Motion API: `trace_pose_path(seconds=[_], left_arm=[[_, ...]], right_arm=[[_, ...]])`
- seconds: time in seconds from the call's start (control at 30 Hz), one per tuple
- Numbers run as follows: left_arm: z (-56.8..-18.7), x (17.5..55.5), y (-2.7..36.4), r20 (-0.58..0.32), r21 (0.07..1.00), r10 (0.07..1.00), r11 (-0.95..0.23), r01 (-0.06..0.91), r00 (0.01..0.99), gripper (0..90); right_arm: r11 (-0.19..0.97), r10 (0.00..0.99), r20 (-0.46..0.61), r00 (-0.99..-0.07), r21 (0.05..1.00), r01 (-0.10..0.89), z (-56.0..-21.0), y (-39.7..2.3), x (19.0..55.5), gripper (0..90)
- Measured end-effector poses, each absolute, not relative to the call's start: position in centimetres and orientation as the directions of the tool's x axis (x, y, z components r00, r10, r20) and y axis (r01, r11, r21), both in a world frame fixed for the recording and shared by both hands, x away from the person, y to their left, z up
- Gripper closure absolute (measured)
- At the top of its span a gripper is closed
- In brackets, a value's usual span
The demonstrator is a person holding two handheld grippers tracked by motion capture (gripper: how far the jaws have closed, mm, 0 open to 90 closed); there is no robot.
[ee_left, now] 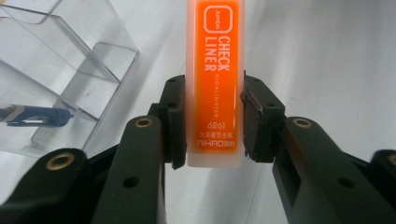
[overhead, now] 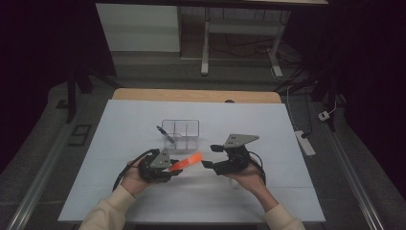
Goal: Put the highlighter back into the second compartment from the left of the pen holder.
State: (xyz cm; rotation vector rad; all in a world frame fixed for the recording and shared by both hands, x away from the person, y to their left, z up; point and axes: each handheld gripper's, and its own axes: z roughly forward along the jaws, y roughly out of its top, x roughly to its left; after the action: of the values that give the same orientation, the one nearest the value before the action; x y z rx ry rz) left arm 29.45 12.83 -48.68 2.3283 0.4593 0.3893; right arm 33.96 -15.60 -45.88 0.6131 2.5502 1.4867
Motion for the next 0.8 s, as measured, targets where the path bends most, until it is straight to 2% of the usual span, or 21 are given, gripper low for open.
trace_pose_path(seconds=[0.4, 0.8], left_arm=[[-48.6, 29.4, 12.6, 0.136, 0.742, 0.474, -0.630, 0.228, 0.870, 64.7], [-48.9, 29.4, 11.9, 0.138, 0.746, 0.477, -0.627, 0.226, 0.868, 64.6]], right_arm=[[0.432, 0.410, 0.116, -0.905, 0.849, 0.305, -46.8, -14.7, 33.8, 27.7], [0.427, 0.405, 0.131, -0.905, 0.848, 0.314, -47.2, -14.1, 33.6, 28.3]])
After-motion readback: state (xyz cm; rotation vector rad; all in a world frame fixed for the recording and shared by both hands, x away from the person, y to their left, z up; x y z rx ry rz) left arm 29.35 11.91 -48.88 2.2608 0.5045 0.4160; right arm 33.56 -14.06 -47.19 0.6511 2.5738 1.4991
